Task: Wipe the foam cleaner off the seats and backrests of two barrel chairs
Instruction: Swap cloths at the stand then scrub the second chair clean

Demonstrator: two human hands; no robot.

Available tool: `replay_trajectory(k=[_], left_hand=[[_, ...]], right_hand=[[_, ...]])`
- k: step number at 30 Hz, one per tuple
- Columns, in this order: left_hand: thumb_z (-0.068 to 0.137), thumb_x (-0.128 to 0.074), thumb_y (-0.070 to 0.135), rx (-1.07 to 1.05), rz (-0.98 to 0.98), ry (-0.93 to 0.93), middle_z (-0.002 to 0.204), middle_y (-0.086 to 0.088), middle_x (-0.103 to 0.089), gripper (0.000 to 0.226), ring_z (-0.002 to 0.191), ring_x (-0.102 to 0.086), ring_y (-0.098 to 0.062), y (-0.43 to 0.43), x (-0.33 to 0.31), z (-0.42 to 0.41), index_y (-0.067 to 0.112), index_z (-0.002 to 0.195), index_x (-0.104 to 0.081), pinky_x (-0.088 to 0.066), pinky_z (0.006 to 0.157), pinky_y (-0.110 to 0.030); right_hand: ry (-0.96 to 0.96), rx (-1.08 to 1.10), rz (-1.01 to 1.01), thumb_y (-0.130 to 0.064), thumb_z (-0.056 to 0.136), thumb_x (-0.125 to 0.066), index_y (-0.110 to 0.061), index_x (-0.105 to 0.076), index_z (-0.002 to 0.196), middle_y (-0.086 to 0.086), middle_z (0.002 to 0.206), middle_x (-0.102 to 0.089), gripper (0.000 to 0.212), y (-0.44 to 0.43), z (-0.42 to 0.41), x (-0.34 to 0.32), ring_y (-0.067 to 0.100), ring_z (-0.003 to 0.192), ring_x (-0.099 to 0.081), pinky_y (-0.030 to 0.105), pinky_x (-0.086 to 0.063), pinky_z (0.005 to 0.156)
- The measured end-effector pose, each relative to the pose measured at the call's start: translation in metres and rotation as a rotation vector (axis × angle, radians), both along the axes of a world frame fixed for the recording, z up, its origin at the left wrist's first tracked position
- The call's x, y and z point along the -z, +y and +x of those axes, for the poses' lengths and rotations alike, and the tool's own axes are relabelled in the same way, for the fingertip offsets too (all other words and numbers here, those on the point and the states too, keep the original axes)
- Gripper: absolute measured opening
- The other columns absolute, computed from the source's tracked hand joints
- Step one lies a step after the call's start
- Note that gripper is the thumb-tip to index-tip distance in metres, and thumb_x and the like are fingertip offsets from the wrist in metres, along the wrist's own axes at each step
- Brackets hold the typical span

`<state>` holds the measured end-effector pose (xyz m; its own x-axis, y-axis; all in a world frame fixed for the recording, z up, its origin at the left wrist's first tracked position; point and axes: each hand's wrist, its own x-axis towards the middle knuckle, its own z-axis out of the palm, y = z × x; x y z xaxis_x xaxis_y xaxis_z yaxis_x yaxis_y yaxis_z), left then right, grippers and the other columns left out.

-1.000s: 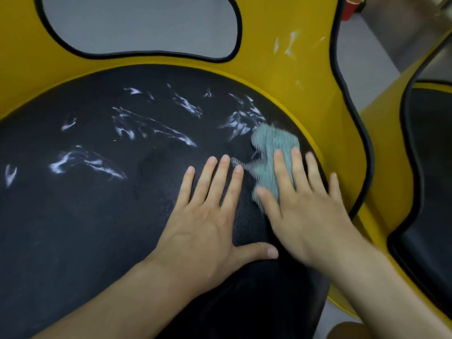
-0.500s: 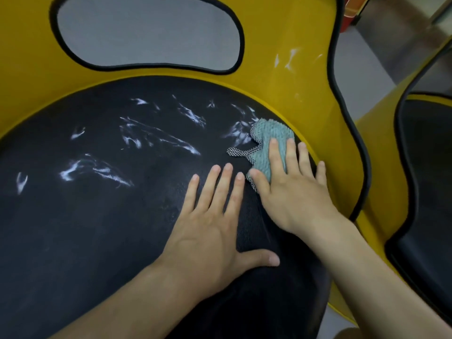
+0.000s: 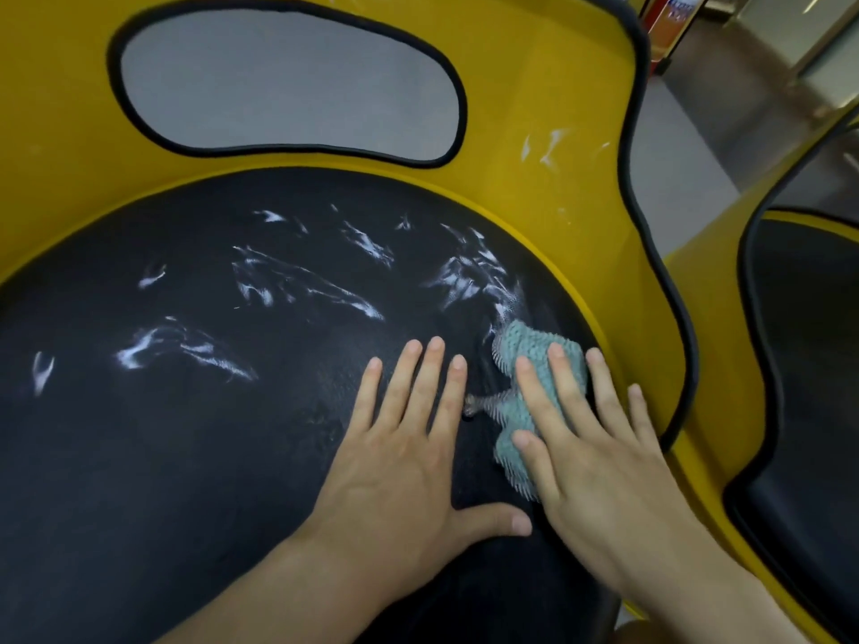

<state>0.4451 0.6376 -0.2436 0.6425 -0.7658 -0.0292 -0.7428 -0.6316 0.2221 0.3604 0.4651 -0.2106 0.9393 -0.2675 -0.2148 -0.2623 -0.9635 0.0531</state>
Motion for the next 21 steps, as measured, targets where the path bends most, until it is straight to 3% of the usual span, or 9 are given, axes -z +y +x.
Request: replay_trajectory(k=[4, 9, 13, 16, 19, 21], left_hand=[[0.077, -0.019, 0.099, -0.008, -0.002, -0.011, 0.164, -0.019, -0.027, 0.125, 0.154, -0.022, -0.033, -0.001, 0.001, 0.0, 0.002, 0.156, -0.033, -0.018, 0.116, -0.056], [0.077, -0.02, 0.099, -0.01, 0.0, -0.015, 0.164, -0.019, -0.026, 0.126, 0.154, -0.021, -0.033, -0.001, 0.002, 0.0, 0.002, 0.156, -0.032, -0.018, 0.116, -0.056], [0.077, -0.022, 0.099, -0.009, -0.015, 0.001, 0.164, -0.019, -0.028, 0.126, 0.154, -0.023, -0.033, -0.001, 0.002, 0.0, 0.001, 0.155, -0.034, -0.019, 0.115, -0.057], [0.077, -0.02, 0.1, -0.007, -0.019, 0.02, 0.164, -0.02, -0.027, 0.127, 0.154, -0.021, -0.033, 0.0, 0.001, 0.0, 0.001, 0.155, -0.033, -0.018, 0.116, -0.057], [0.077, -0.021, 0.099, -0.01, -0.034, 0.015, 0.164, -0.02, -0.027, 0.126, 0.154, -0.021, -0.033, -0.001, 0.002, 0.001, 0.001, 0.155, -0.032, -0.018, 0.116, -0.058], [0.077, -0.019, 0.099, -0.006, -0.032, 0.023, 0.165, -0.019, -0.024, 0.126, 0.155, -0.017, -0.032, -0.002, 0.002, 0.001, 0.002, 0.157, -0.03, -0.017, 0.117, -0.058]], right_hand=[[-0.008, 0.157, 0.064, -0.055, 0.103, -0.001, -0.036, 0.023, 0.155, -0.003, 0.165, 0.025, 0.061, -0.014, 0.066, 0.002, 0.023, 0.151, 0.025, 0.052, 0.005, 0.123], [-0.009, 0.232, 0.094, -0.053, 0.104, -0.005, -0.026, 0.021, 0.157, 0.005, 0.167, 0.019, 0.064, -0.016, 0.106, 0.006, 0.021, 0.153, 0.017, 0.05, 0.008, 0.124], [-0.027, 0.162, 0.027, -0.051, 0.103, 0.0, -0.021, 0.021, 0.157, 0.005, 0.168, 0.012, 0.065, 0.008, 0.05, -0.001, 0.022, 0.155, 0.007, 0.048, 0.001, 0.124], [0.042, 0.104, -0.022, -0.056, 0.098, 0.0, -0.018, 0.009, 0.16, 0.006, 0.168, 0.0, 0.073, 0.022, 0.018, -0.01, 0.024, 0.155, -0.006, 0.049, -0.012, 0.122], [0.117, 0.122, 0.008, -0.064, 0.088, 0.014, -0.024, 0.026, 0.155, 0.002, 0.166, 0.02, 0.079, 0.012, 0.032, -0.011, 0.021, 0.154, 0.014, 0.047, 0.0, 0.123], [0.103, 0.151, 0.029, -0.067, 0.093, 0.009, -0.026, 0.028, 0.154, 0.001, 0.164, 0.027, 0.076, 0.0, 0.061, -0.008, 0.02, 0.152, 0.023, 0.049, 0.004, 0.124]])
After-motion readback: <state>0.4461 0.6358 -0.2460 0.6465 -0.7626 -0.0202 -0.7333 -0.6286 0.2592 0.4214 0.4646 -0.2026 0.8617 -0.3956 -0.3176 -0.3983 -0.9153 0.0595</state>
